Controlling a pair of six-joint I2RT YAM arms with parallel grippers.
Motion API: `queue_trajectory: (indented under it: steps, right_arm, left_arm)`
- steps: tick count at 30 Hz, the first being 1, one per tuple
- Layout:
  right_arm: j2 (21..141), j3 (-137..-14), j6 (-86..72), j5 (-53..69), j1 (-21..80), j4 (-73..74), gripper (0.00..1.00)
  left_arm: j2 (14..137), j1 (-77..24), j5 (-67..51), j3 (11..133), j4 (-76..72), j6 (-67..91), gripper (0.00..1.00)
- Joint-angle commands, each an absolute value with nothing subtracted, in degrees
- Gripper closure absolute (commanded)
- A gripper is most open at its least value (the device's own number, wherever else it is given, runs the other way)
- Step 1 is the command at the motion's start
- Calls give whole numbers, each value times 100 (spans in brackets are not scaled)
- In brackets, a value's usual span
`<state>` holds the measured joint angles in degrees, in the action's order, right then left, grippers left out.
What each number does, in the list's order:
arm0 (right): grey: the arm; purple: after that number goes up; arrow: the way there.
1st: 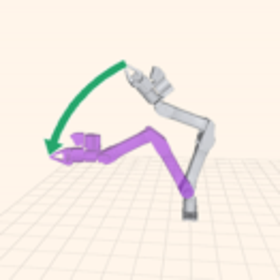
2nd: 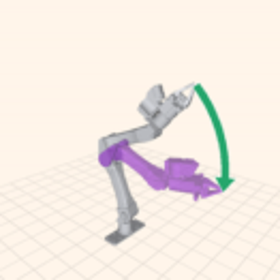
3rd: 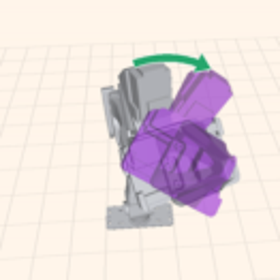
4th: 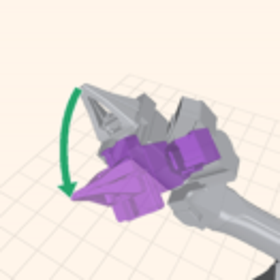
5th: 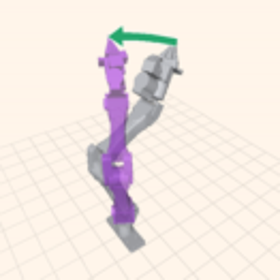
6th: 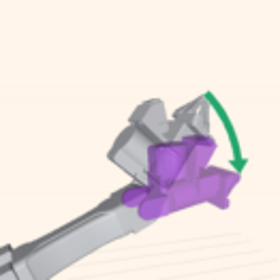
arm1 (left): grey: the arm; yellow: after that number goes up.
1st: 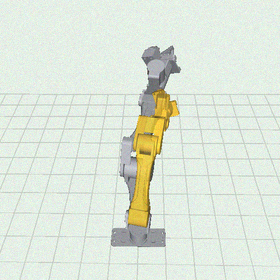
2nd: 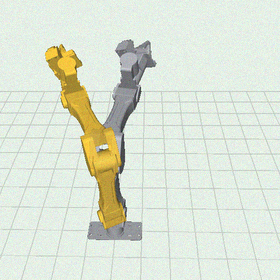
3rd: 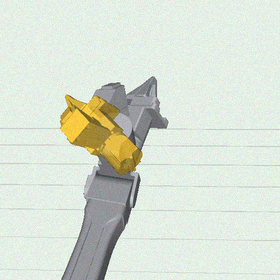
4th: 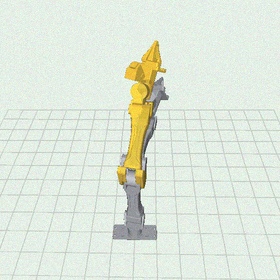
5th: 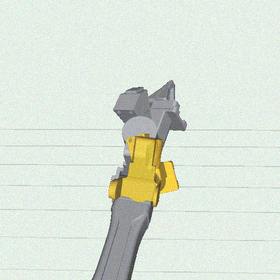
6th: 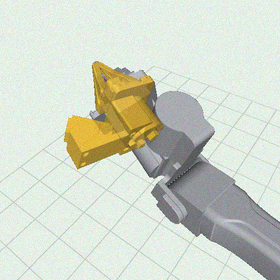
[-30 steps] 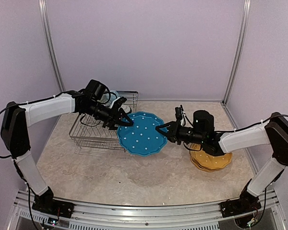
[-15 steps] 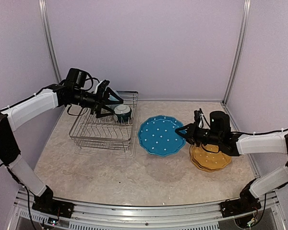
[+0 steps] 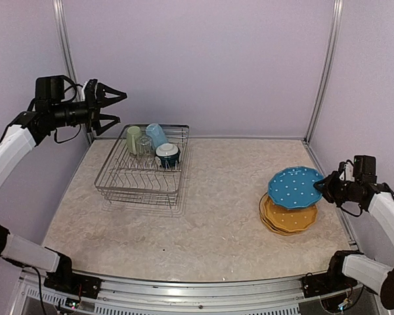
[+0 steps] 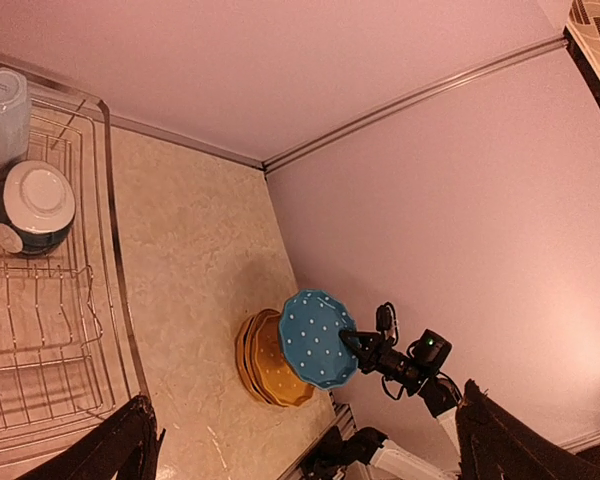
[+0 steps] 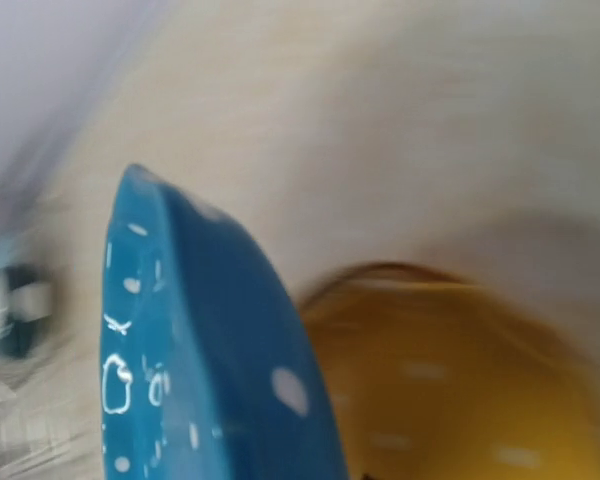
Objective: Unload the mixed dishes from the dish rack
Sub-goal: Place the plate with another plate.
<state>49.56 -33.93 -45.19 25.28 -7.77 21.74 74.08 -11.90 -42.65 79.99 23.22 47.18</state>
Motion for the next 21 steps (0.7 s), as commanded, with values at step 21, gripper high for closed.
queue_trajectory:
  steps: [21]
  right_arm:
    - [5199, -3365, -3235, 3726, -1861, 3262, 100]
  left_arm:
    - [7244, -618, -4760, 7770, 1962, 5061, 1]
